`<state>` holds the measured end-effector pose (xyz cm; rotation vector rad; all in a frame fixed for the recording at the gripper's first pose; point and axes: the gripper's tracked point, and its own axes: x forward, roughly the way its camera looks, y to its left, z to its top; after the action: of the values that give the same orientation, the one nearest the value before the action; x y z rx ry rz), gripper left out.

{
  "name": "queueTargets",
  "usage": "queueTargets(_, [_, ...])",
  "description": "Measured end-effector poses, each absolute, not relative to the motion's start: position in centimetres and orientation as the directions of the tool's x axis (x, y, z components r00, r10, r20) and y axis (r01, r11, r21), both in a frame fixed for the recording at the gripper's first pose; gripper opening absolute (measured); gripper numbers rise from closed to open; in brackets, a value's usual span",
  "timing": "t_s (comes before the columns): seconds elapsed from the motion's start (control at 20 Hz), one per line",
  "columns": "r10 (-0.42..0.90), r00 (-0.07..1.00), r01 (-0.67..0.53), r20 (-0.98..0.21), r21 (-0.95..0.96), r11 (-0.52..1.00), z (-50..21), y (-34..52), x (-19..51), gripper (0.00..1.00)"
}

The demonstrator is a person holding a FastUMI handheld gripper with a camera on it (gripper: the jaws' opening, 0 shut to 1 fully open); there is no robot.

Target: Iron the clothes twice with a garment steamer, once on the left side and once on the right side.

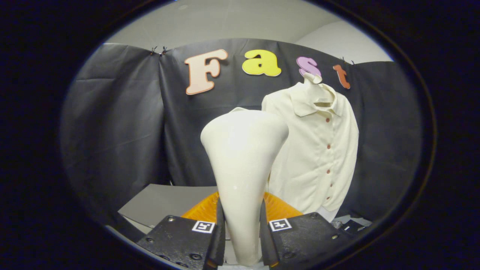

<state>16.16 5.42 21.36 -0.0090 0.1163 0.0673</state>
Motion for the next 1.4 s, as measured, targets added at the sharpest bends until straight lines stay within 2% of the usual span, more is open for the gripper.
queueTargets(0.3, [0.006,0.993,-0.009,-0.12,-0.02,1.0,24.4,-0.5,20.6,0.39])
queueTargets(0.7, [-0.007,0.991,0.001,-0.13,-0.042,0.999,25.6,-5.4,27.5,0.39])
queueTargets(1.0, [-0.029,0.988,0.024,-0.153,-0.038,0.999,22.4,-7.4,29.7,0.39])
queueTargets(1.4, [-0.076,0.969,0.066,-0.236,-0.048,0.997,13.7,-8.6,29.3,0.39])
